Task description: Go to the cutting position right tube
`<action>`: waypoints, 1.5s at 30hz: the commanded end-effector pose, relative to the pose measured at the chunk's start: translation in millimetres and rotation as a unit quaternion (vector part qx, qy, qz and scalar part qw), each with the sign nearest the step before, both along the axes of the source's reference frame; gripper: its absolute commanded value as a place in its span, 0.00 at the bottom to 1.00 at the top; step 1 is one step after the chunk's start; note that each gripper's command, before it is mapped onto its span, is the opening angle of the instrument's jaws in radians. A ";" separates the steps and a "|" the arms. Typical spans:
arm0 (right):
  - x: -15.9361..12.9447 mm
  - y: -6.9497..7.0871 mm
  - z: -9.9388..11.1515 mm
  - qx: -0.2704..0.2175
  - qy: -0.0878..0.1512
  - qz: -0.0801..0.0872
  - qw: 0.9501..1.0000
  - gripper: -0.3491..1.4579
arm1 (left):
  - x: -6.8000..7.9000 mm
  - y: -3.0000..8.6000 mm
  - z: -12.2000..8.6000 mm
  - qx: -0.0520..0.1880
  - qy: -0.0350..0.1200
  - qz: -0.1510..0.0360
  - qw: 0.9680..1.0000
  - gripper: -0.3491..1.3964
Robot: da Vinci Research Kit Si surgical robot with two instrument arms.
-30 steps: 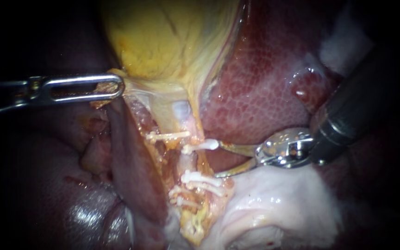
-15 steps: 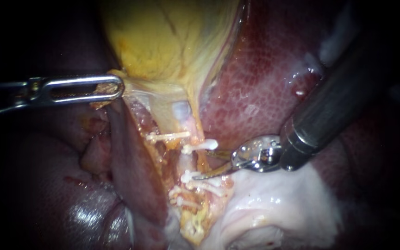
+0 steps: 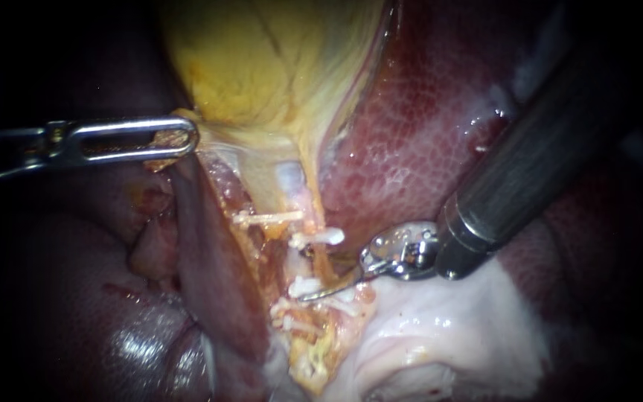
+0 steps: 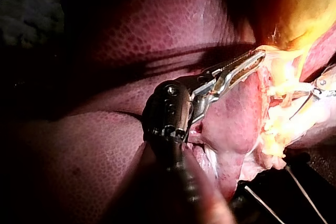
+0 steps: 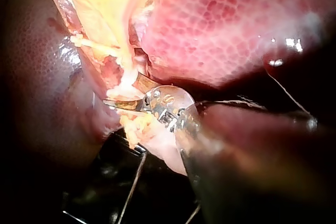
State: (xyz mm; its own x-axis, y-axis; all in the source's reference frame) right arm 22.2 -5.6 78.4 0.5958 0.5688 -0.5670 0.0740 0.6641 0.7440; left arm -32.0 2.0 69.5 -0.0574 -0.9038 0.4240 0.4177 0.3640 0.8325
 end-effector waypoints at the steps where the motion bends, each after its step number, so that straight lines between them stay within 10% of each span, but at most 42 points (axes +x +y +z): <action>1: 0.2 -0.1 0.0 0.001 0.001 0.001 1.000 0.81 | -0.1 0.0 0.1 0.000 0.000 0.000 1.000 0.00; 45: 1.0 0.7 0.8 0.001 0.001 0.005 1.000 0.51 | -0.9 -0.3 0.3 -0.002 0.002 -0.003 1.000 0.00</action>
